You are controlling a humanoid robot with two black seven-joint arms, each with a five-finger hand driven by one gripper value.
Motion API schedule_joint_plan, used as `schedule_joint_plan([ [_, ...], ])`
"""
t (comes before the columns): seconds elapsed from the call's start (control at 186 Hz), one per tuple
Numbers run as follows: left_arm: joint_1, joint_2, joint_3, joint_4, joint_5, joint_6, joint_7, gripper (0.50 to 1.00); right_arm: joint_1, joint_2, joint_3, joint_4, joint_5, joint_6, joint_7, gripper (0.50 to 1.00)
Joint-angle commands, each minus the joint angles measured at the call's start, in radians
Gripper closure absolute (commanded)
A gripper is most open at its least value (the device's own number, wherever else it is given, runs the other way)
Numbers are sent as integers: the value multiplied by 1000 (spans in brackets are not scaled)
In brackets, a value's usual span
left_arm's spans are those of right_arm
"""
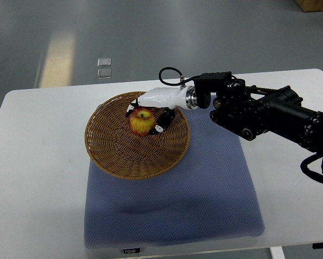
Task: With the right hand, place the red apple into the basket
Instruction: 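Lower the apple into the basket and open the right hand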
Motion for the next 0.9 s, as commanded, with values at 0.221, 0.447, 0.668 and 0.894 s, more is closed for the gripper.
schedule_joint_plan([
  [0.221, 0, 0, 0, 0, 1, 0, 0, 500, -1, 0, 0, 0, 0, -4, 0, 677],
  [0.447, 0, 0, 0, 0, 1, -1, -1, 500, -1, 0, 2, 1, 3, -2, 0, 642],
  [0.668, 0, 0, 0, 0, 1, -1, -1, 500, 1, 0, 2, 3, 5, -2, 0, 640],
  [0.894, 0, 0, 0, 0, -1, -1, 0, 500, 4, 0, 5, 3, 6, -2, 0, 615],
])
